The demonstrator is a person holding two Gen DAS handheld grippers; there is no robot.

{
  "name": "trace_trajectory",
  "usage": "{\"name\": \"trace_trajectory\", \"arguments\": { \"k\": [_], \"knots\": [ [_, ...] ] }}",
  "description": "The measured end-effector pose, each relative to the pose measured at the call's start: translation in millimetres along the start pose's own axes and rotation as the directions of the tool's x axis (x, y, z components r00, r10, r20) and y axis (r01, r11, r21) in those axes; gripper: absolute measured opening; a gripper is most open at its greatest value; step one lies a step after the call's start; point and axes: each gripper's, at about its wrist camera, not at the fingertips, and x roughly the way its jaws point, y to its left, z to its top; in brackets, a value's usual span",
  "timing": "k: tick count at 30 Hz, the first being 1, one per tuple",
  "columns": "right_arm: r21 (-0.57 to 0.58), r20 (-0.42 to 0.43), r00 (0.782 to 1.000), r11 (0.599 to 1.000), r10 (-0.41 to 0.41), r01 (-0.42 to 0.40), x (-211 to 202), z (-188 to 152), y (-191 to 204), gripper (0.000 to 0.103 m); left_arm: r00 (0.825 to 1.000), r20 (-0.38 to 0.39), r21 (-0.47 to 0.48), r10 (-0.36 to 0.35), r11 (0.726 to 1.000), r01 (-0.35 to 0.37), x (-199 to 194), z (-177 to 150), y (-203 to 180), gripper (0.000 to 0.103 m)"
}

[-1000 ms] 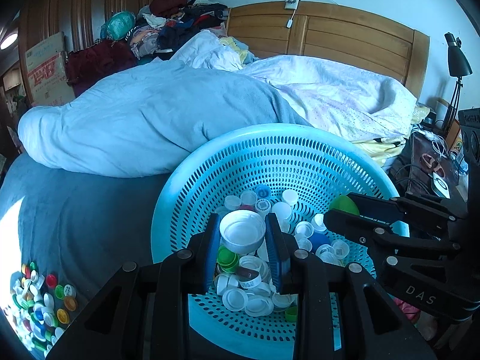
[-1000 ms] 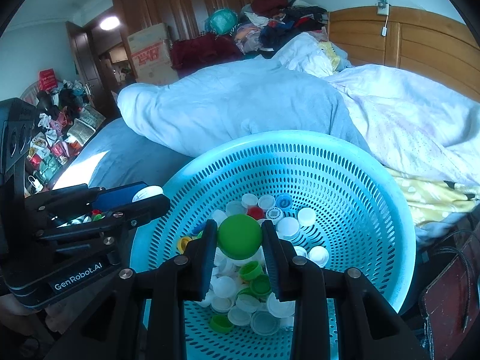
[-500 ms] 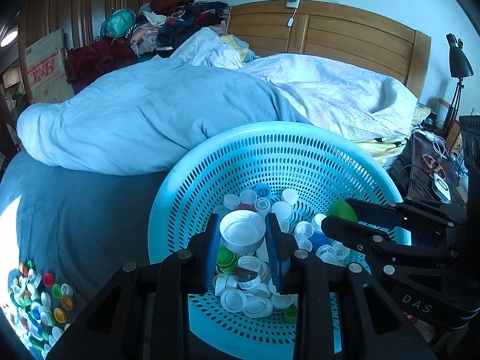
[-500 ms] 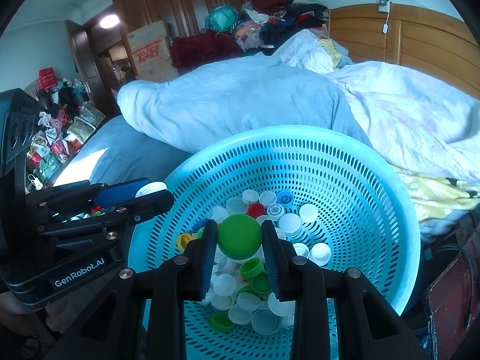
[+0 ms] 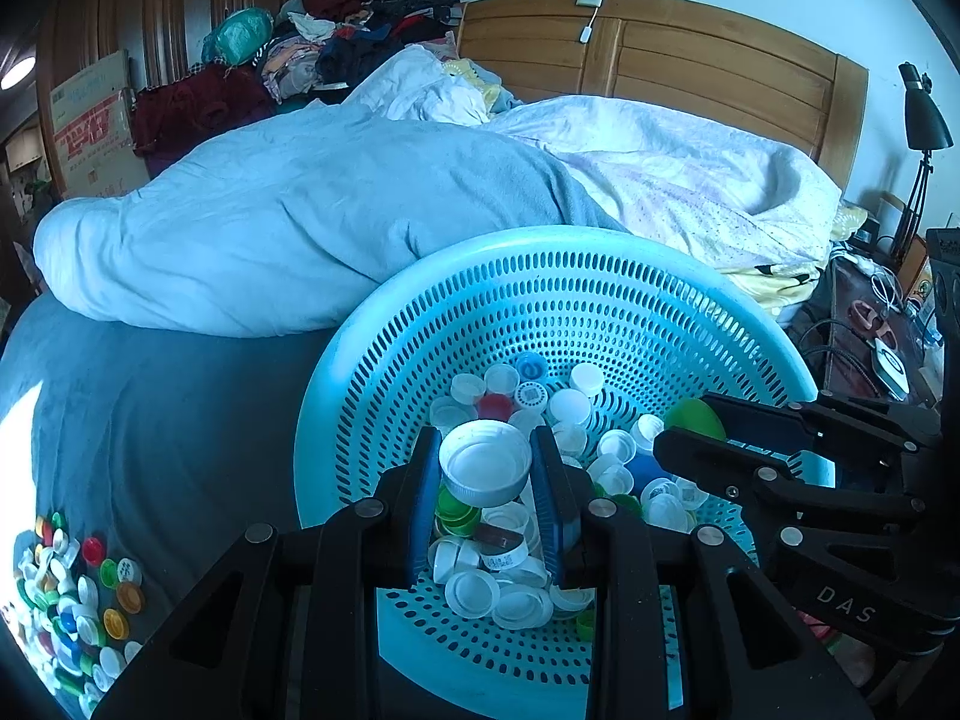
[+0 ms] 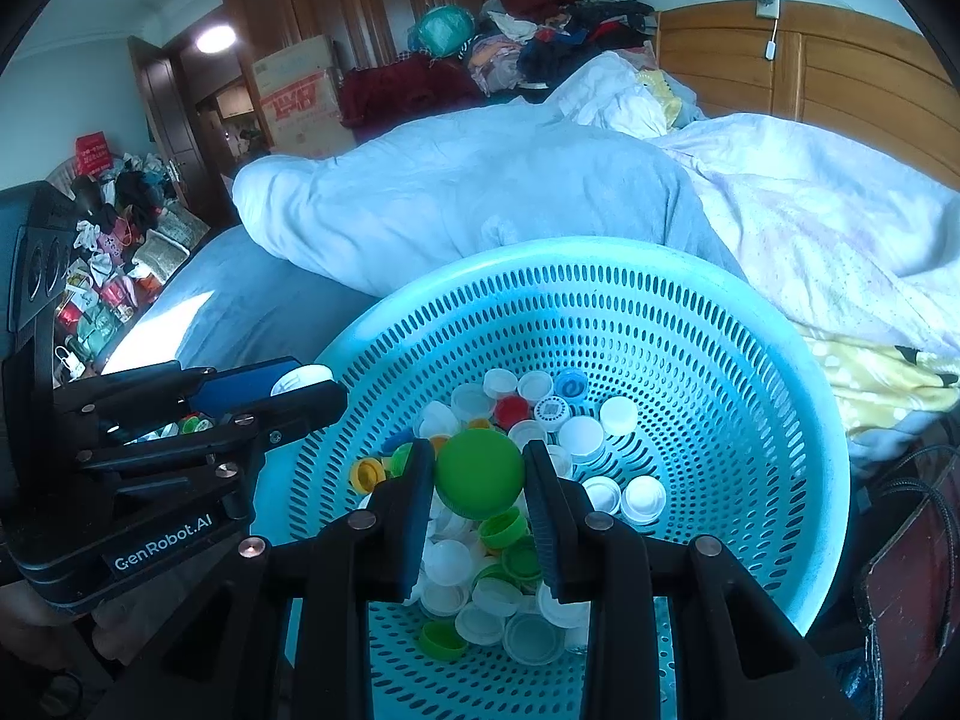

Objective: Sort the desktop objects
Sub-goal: 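Lower both held caps into the blue basket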

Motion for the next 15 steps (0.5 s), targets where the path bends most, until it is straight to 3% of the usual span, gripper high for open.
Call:
{"name": "trace_trajectory", "arguments": {
  "k": [15],
  "knots": [
    [0.011,-0.004,1.000,1.000,0.012,-0.012,6.1,-4.4,-0.7,0.036,1.000,-0.018,0.010,-0.014,1.000,0.015,4.7,-5.6,-0.9,0.025]
  ]
}}
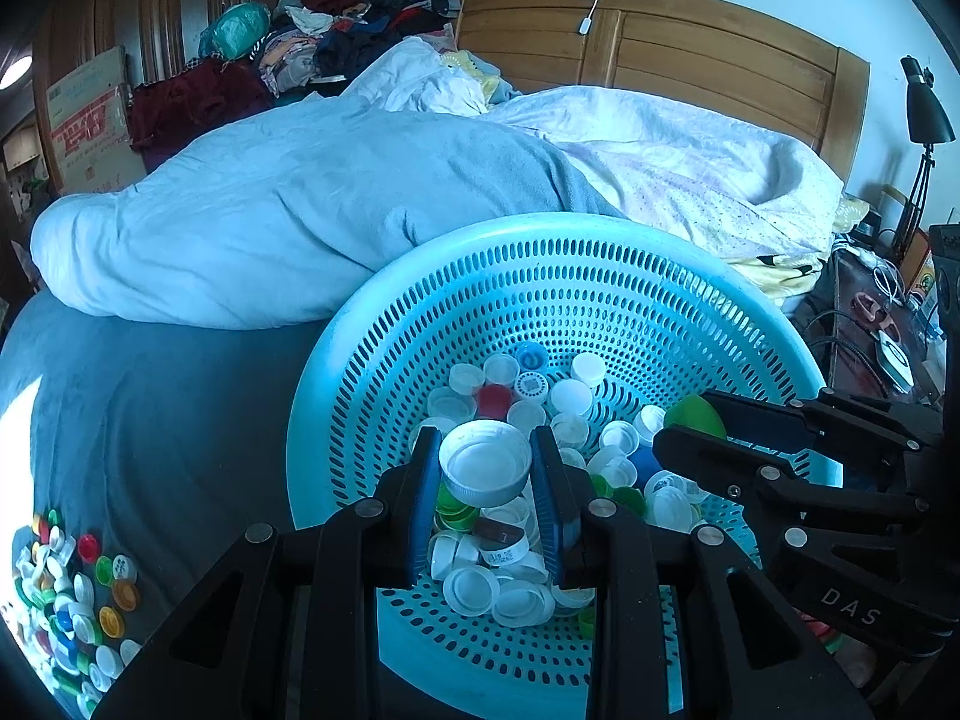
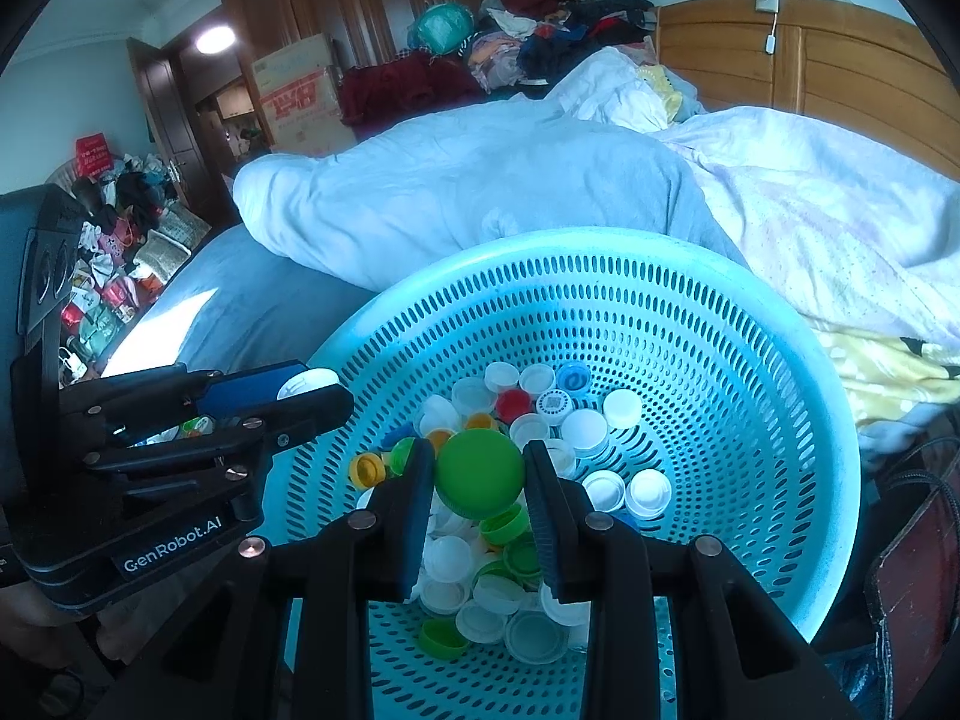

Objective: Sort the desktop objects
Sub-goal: 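Lower both held caps into the blue basket, then open both tools to release the caps into the basket, then move both open tools back over the pile of caps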

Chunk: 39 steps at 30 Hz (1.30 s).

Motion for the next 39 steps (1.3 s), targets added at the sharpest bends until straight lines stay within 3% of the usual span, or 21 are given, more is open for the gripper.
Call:
{"name": "trace_trajectory", "arguments": {
  "k": [1,2,3,6,12,16,18,19,24,27,30,33,36,39],
  "knots": [
    [-0.001,-0.004,1.000,1.000,0.001,-0.001,2,-1,0,0.042,1.000,-0.005,0.001,-0.004,1.000,0.004,2,-1,0,0.025],
    [-0.004,-0.008,1.000,1.000,-0.001,0.001,3,-1,0,0.065,1.000,-0.007,0.005,0.000,1.000,0.001,3,-2,0,0.025],
    [-0.009,-0.003,1.000,1.000,-0.020,0.020,4,-1,1,0.080,1.000,-0.007,0.003,0.012,1.000,-0.012,5,-2,1,0.026],
    [-0.009,0.002,1.000,0.999,-0.031,0.031,5,-3,0,0.088,1.000,-0.003,-0.026,0.021,0.999,-0.021,7,-5,8,0.038],
    [0.002,0.024,1.000,1.000,-0.009,0.009,1,-4,2,0.088,0.999,0.022,-0.049,0.023,0.999,-0.022,3,-15,23,0.039],
    [-0.027,0.045,0.999,0.999,0.031,-0.029,-9,-7,17,0.088,0.998,0.029,-0.090,0.056,0.995,-0.053,-11,-40,65,0.039],
    [-0.057,0.047,0.998,0.998,0.037,-0.035,-10,-11,25,0.088,0.996,-0.005,-0.119,0.086,0.989,-0.086,-14,-60,91,0.039],
    [-0.074,0.045,0.999,0.997,0.029,-0.025,-7,-13,29,0.088,0.981,-0.031,-0.249,0.189,0.949,-0.191,-17,-74,105,0.039],
    [-0.053,0.110,0.994,0.998,-0.026,0.032,5,-19,26,0.088,0.967,-0.117,-0.370,0.227,0.894,-0.254,-35,-143,153,0.039],
    [-0.117,0.148,0.988,0.992,-0.038,0.055,16,-19,39,0.089,0.955,-0.149,-0.425,0.256,0.856,-0.295,-43,-170,167,0.039],
    [-0.148,0.115,0.993,0.988,-0.025,0.042,37,-24,50,0.090,0.956,-0.140,-0.447,0.256,0.846,-0.292,-49,-177,171,0.039],
    [-0.126,0.020,1.000,0.992,-0.023,0.026,56,-24,55,0.089,0.959,-0.119,-0.438,0.258,0.853,-0.284,-53,-175,168,0.039],
    [-0.113,-0.053,0.998,0.992,0.042,-0.048,65,-17,62,0.089,0.964,-0.099,-0.449,0.247,0.853,-0.265,-56,-174,168,0.039],
    [-0.139,-0.048,0.996,0.987,0.075,-0.081,59,-14,79,0.090,0.965,-0.090,-0.456,0.248,0.851,-0.261,-62,-176,175,0.039]
  ]
}}
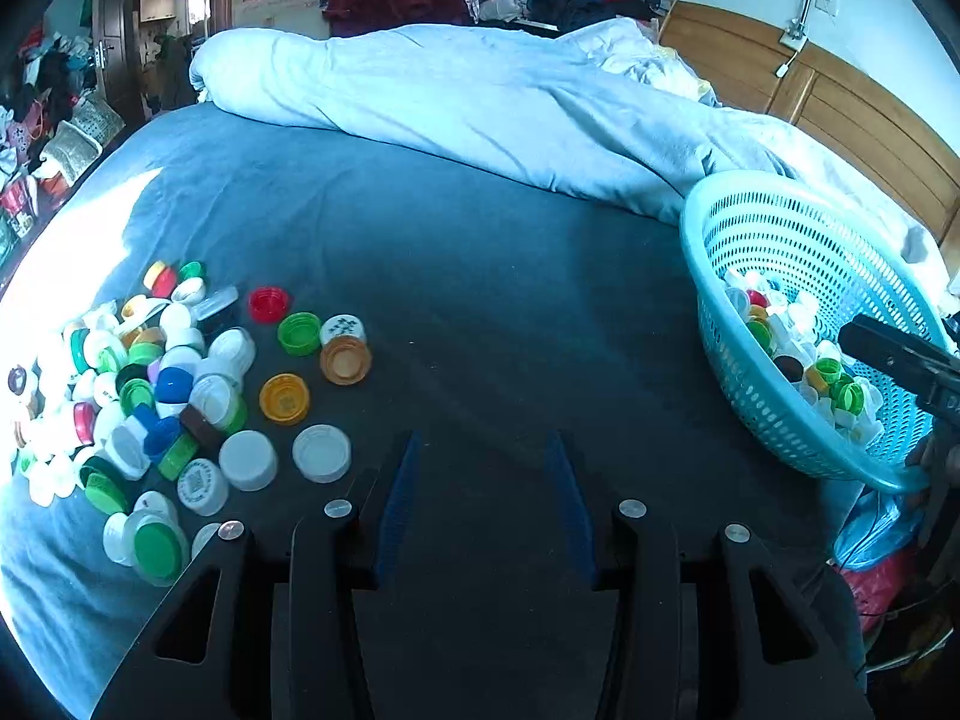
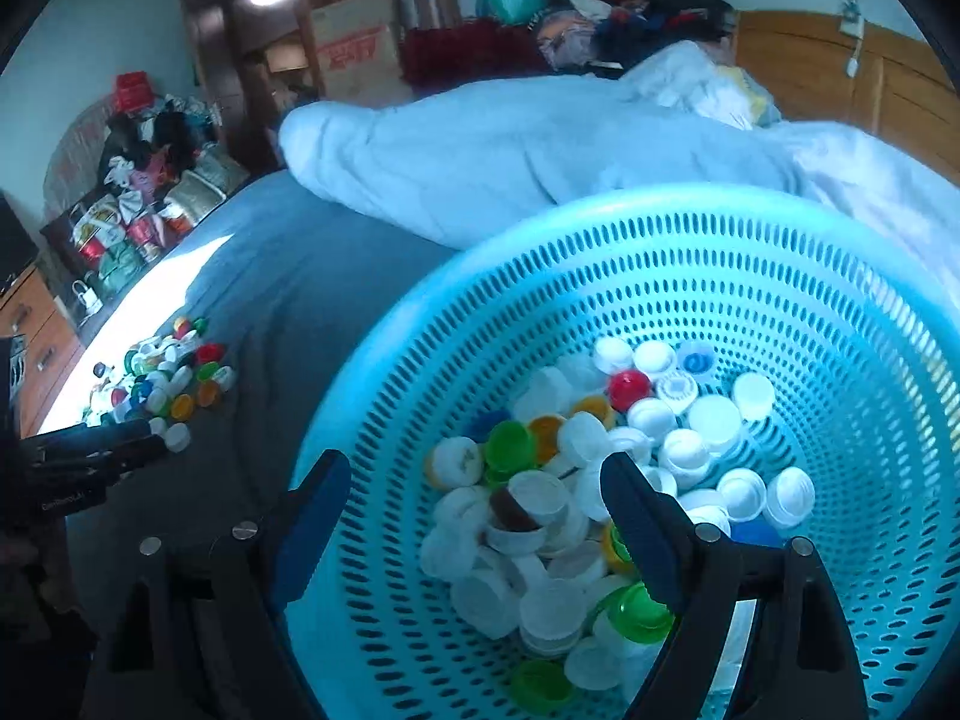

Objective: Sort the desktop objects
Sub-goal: 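Move both open tools back over the pile of caps, then grasp a white QR-printed cap with the left tool while the right tool grasps another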

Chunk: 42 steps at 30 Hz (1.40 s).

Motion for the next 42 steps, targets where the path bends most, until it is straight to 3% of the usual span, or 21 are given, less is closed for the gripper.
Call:
{"name": "trace_trajectory", "arguments": {
  "k": [8,16,18,22,24,26,30,35,40,42],
  "knots": [
    [0.164,0.022,0.991,0.977,0.135,-0.136,-20,-30,18,0.092,0.997,0.067,-0.083,0.039,0.996,-0.033,-33,-7,44,0.039],
    [0.020,-0.074,0.954,0.957,0.289,-0.288,-27,-73,60,0.092,0.988,0.082,-0.184,0.133,0.976,-0.116,-58,-31,114,0.039],
    [0.018,-0.078,0.947,0.950,0.311,-0.310,-22,-72,47,0.093,0.983,0.070,-0.191,0.170,0.969,-0.154,-63,-39,131,0.039],
    [0.211,-0.067,0.949,0.934,0.308,-0.288,-14,-62,-3,0.094,0.971,0.036,-0.223,0.235,0.949,-0.221,-60,-57,168,0.039],
    [0.144,-0.041,0.964,0.956,0.263,-0.255,-28,-60,2,0.103,0.974,0.029,-0.236,0.225,0.948,-0.212,-59,-68,182,0.039],
    [0.028,-0.064,0.973,0.975,0.223,-0.221,-40,-62,20,0.103,0.979,0.037,-0.236,0.200,0.954,-0.186,-60,-78,192,0.039],
    [-0.060,-0.048,0.988,0.987,0.147,-0.150,-68,-69,41,0.103,0.986,0.049,-0.209,0.157,0.967,-0.143,-57,-90,200,0.039],
    [-0.127,0.083,0.983,0.980,0.163,-0.152,-103,-47,83,0.103,0.990,0.013,-0.105,0.137,0.985,-0.135,-38,-94,194,0.039],
    [-0.204,0.036,0.970,0.952,0.240,-0.228,-85,-39,141,0.102,0.990,0.016,-0.066,0.142,0.988,-0.141,-16,-85,191,0.039],
    [-0.241,-0.002,0.963,0.935,0.269,-0.261,-71,-42,166,0.084,0.990,0.022,-0.089,0.139,0.987,-0.136,-9,-80,195,0.039]
  ]
}}
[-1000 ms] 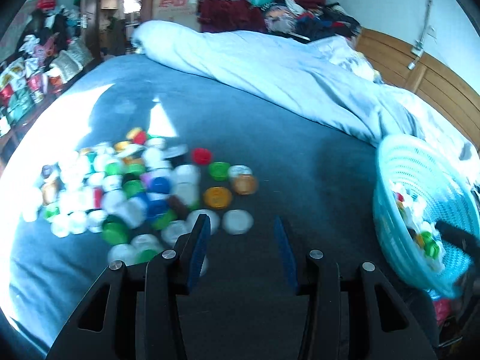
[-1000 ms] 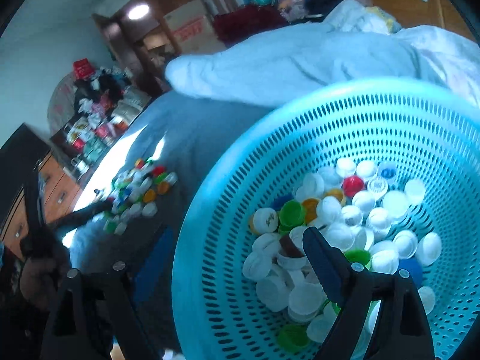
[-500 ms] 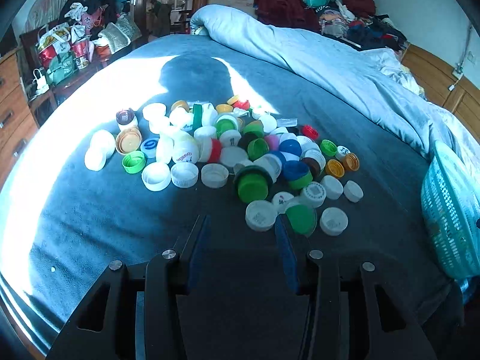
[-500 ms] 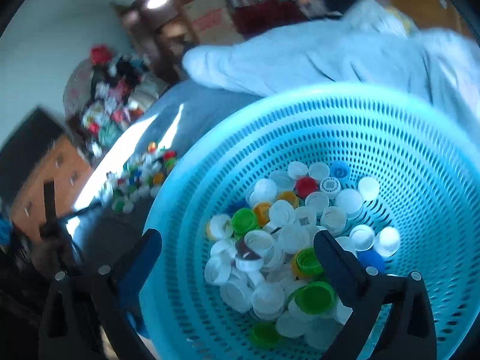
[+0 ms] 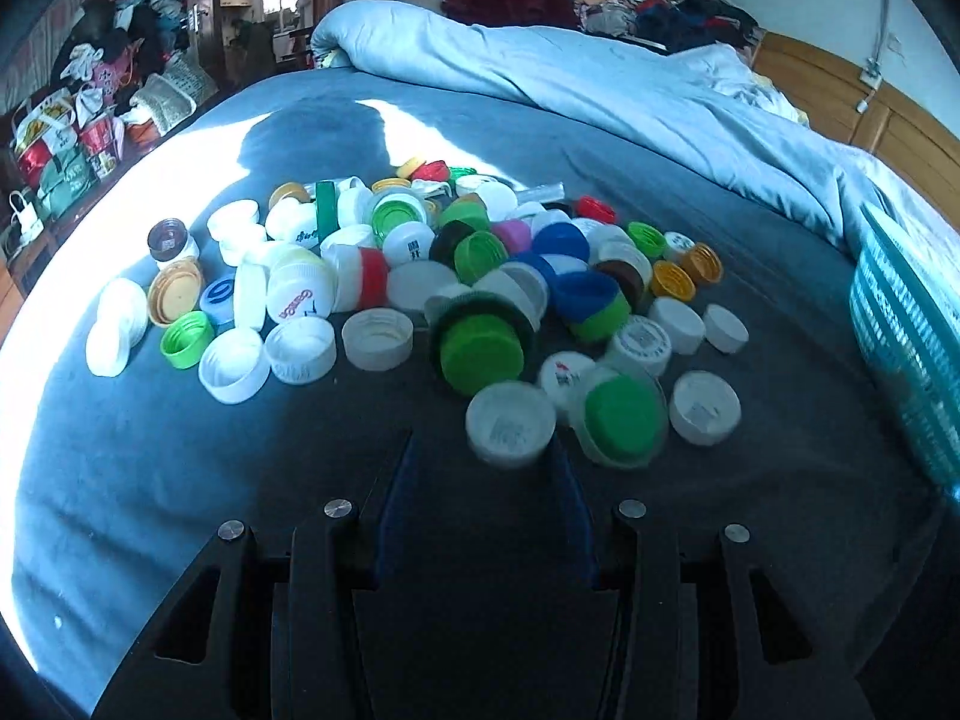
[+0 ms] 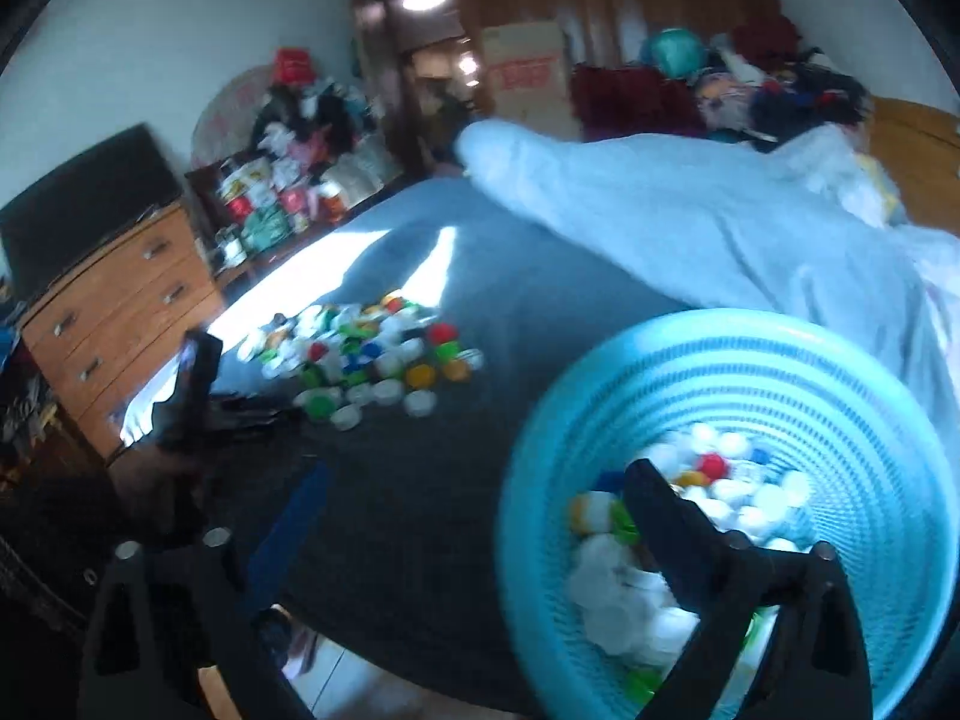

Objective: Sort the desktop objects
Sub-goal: 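Grasp a white QR-printed cap with the left tool while the right tool grasps another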

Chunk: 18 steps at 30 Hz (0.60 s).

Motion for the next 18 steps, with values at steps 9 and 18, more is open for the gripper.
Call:
{"name": "trace_trajectory", "arguments": {
  "k": [9,18],
  "knots": [
    [-0.009,-0.103,0.981,0.986,0.163,-0.165,103,11,59,0.070,0.999,0.041,-0.020,-0.017,1.000,0.018,-9,-2,6,0.025],
    [-0.039,-0.254,0.959,0.989,0.125,-0.140,227,16,85,0.040,0.999,0.040,-0.158,-0.005,0.987,0.011,-8,-8,43,0.025]
  ]
}}
